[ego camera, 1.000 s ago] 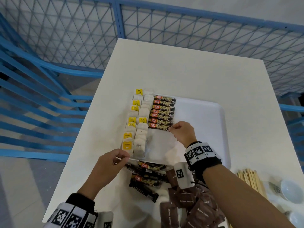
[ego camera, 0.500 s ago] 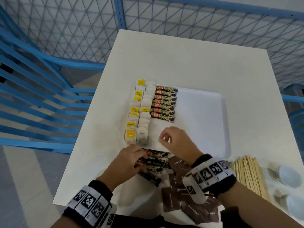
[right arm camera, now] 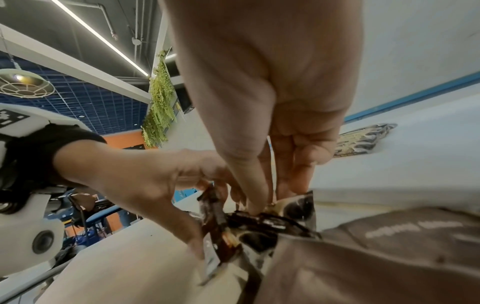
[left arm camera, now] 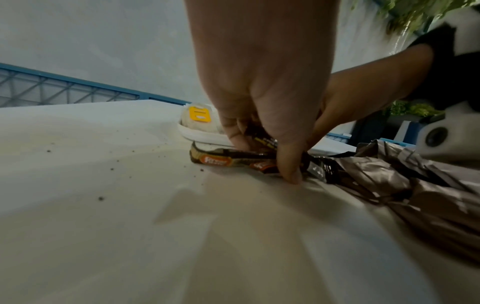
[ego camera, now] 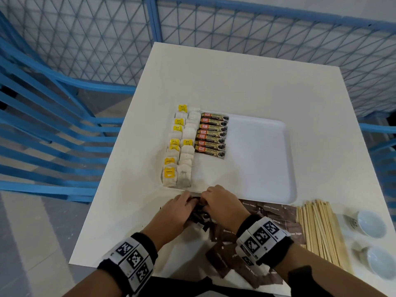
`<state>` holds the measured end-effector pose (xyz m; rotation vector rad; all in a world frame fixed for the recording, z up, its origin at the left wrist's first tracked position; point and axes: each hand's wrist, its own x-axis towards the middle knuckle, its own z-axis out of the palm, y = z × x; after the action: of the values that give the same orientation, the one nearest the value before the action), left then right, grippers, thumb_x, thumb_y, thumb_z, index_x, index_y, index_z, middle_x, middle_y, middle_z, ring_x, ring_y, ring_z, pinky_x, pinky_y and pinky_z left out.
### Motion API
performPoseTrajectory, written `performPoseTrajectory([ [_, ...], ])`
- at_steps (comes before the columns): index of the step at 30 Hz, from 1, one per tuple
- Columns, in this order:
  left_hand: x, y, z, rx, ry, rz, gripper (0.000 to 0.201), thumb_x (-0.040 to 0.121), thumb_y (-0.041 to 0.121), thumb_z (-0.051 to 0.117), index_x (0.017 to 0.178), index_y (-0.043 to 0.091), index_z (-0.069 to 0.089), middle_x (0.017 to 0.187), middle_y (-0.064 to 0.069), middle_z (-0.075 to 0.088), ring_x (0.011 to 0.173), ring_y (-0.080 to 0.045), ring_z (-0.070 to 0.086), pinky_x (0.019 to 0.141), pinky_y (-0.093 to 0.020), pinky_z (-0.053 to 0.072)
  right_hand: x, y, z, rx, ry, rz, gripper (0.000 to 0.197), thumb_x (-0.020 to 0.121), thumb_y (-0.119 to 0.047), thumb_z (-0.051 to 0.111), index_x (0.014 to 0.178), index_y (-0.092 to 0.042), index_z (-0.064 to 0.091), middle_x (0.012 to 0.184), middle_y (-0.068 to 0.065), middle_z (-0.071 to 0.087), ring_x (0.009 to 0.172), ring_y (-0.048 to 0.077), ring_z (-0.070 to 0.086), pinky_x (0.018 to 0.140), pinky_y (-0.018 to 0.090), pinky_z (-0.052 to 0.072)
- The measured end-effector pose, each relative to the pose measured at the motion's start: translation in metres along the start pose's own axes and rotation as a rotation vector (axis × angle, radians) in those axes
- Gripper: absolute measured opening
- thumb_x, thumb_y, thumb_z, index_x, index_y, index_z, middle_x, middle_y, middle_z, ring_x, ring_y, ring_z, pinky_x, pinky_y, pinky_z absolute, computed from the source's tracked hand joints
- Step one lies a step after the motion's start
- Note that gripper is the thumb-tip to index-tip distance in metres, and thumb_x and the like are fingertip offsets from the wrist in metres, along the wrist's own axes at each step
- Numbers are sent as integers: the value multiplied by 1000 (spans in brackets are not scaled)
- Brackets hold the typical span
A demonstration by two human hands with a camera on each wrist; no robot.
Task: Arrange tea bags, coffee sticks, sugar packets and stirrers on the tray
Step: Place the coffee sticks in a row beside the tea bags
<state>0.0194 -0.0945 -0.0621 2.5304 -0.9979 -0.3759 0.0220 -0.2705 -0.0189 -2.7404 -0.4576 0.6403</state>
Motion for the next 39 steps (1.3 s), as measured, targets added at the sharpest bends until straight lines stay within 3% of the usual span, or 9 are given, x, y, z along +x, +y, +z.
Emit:
performPoseTrajectory([
  [4, 0, 1, 1, 136, 46, 56, 52, 62, 17, 72, 111, 16, 54, 95, -2, 60, 72, -19, 60, 57, -30, 49, -1, -3, -2, -45, -37, 4, 23, 91, -11, 47, 113, -7, 52, 112, 10, 57, 106, 26, 48, 83, 33, 43],
  [10, -5, -5, 9, 255, 129, 174, 60, 55, 9, 79, 111, 15, 58, 91, -1, 66, 77, -21, 64, 61, -29, 51, -1, -5, -2, -33, -57, 68, 22, 91, -10, 47, 112, -4, 54, 113, 12, 54, 108, 26, 47, 86, 34, 44],
  [16, -12, -12, 2, 272, 82, 201, 87, 52, 3, 80, 130, 14, 44, 89, -2, 63, 74, -20, 63, 61, -29, 51, 2, 7, -5, 177, -64, 178, 16, 88, -5, 52, 100, -7, 63, 102, 10, 64, 93, 25, 60, 81, 33, 51],
  [19, -13, -12, 0, 207, 82, 188, 67, 60, 2, 74, 122, 17, 53, 91, -2, 62, 73, -19, 61, 58, -27, 51, 2, 11, -5, 147, -79, 153, 22, 89, -6, 49, 107, -6, 62, 105, 11, 63, 95, 25, 58, 83, 35, 51],
  [22, -13, -11, -7, 151, 55, 144, 37, 75, 9, 44, 108, 20, 58, 89, -1, 56, 68, -16, 56, 55, -25, 50, 1, 10, -3, 65, -79, 102, 26, 90, -7, 46, 111, -4, 60, 108, 12, 58, 100, 25, 54, 85, 34, 49],
  [25, -17, -10, -15, 86, 0, 72, 37, 77, 15, 38, 104, 21, 63, 89, 3, 52, 66, -12, 55, 58, -18, 45, 0, 8, -1, 38, -59, 79, 24, 90, -8, 47, 111, -3, 57, 109, 12, 55, 102, 25, 51, 82, 31, 45],
  [31, -22, -12, -29, -235, -104, -97, 47, 87, 26, 29, 126, 22, 55, 107, 4, 46, 82, -7, 49, 73, -7, 34, -1, 3, 1, -52, -67, 36, 22, 92, -13, 46, 111, -3, 53, 110, 14, 56, 101, 27, 53, 81, 34, 45],
  [35, -23, -20, -34, -316, -58, -165, 50, 84, 39, 28, 122, 24, 56, 101, 17, 41, 84, -5, 50, 77, -15, 40, -2, 3, -4, 158, -13, 81, 18, 88, -13, 45, 104, -6, 47, 98, 9, 49, 85, 22, 50, 66, 23, 39],
  [39, -23, -21, -45, -406, 43, -199, 45, 86, 35, 36, 118, 15, 59, 100, 19, 44, 86, 10, 48, 76, -6, 36, 1, 4, -20, 450, 30, 131, 9, 86, -2, 40, 86, -10, 41, 78, -3, 40, 69, 13, 39, 57, 17, 29],
])
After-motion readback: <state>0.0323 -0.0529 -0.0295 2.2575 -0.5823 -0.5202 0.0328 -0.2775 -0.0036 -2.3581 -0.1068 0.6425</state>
